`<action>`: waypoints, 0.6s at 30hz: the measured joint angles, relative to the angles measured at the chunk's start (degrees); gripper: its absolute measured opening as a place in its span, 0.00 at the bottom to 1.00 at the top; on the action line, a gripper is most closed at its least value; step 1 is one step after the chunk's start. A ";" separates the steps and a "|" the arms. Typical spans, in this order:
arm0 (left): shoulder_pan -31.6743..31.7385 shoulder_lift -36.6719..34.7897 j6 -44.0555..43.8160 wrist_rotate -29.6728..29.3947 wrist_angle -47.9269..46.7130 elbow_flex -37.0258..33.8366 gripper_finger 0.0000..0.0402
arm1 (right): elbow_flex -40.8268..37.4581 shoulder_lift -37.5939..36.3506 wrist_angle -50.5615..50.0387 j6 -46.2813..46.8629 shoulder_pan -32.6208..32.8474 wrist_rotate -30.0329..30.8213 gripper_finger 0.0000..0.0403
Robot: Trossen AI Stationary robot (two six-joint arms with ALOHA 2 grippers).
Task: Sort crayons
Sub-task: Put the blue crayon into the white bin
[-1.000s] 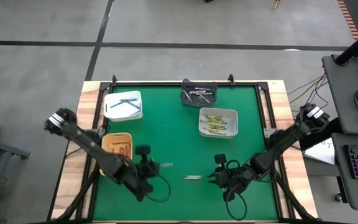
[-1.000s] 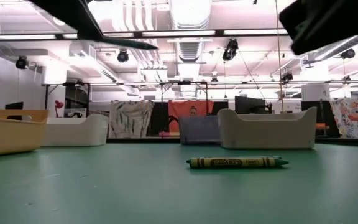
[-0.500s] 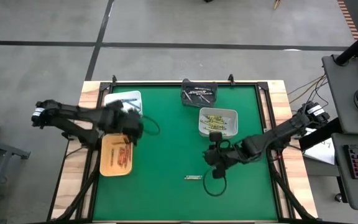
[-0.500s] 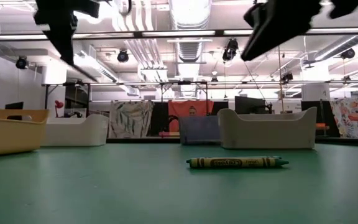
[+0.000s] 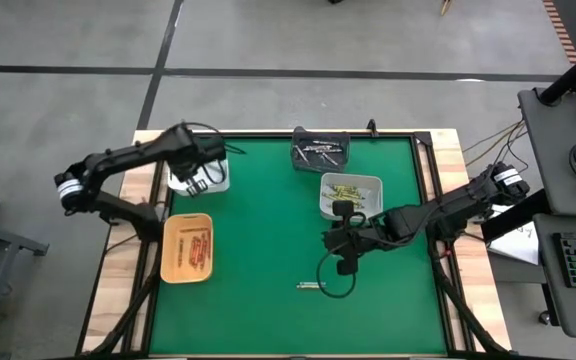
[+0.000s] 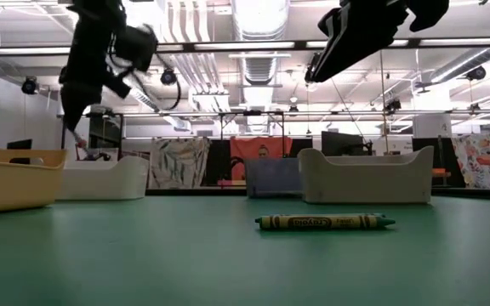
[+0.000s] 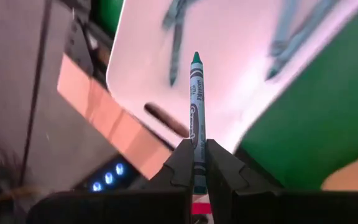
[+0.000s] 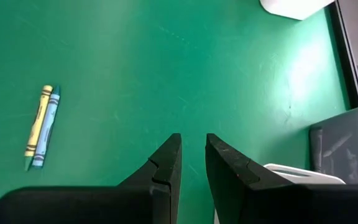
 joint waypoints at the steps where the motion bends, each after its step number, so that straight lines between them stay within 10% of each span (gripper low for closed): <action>1: 1.73 0.63 0.68 -0.04 0.28 -0.50 0.00 | -0.06 0.00 0.20 0.00 0.00 -0.01 0.15; 18: 11.22 16.68 1.26 -8.71 3.70 -0.75 0.13 | -0.56 0.00 0.17 2.97 0.00 -0.02 0.15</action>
